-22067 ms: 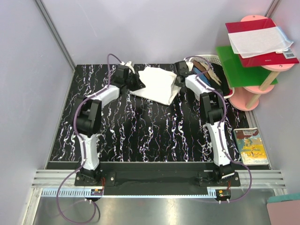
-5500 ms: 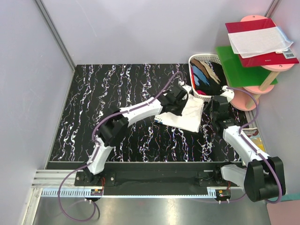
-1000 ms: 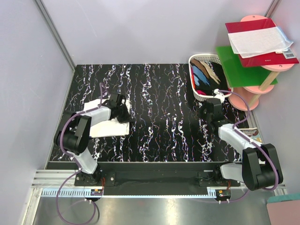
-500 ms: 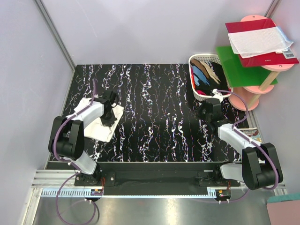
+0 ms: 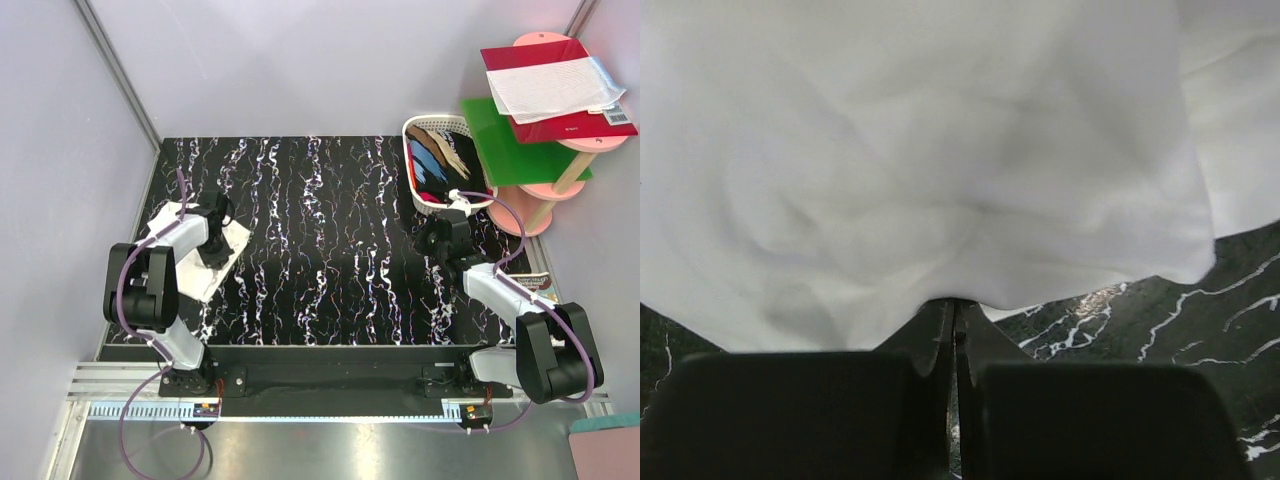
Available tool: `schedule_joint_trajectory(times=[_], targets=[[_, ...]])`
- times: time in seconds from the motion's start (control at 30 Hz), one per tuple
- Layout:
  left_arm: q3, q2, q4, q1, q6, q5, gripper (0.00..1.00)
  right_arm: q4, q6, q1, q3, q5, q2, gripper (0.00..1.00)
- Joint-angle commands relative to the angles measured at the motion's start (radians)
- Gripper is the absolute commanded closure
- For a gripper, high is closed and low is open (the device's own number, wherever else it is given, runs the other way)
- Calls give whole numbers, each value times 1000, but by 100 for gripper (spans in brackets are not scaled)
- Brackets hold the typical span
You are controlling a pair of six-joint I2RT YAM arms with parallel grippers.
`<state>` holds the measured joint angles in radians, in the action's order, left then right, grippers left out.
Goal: Fold and stack the t-shirts
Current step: Neatly place the folded tshirt to the corner
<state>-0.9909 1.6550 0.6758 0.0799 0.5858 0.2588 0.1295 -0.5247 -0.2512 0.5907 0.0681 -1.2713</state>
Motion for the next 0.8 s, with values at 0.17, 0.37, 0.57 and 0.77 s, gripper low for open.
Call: schedule_joint_trajectory(times=[0.17, 0.37, 0.57, 0.77], targets=[[-77, 17, -128, 3, -60, -101, 100, 19, 3, -17, 18, 9, 24, 100], [-176, 161, -127, 15, -61, -89, 100, -2, 17, -16, 24, 27, 53, 100], [-270, 262, -88, 11, -37, -18, 100, -16, 23, -17, 23, 30, 72, 100], [-363, 334, -52, -15, -29, 52, 100, -22, 25, -16, 18, 22, 81, 100]])
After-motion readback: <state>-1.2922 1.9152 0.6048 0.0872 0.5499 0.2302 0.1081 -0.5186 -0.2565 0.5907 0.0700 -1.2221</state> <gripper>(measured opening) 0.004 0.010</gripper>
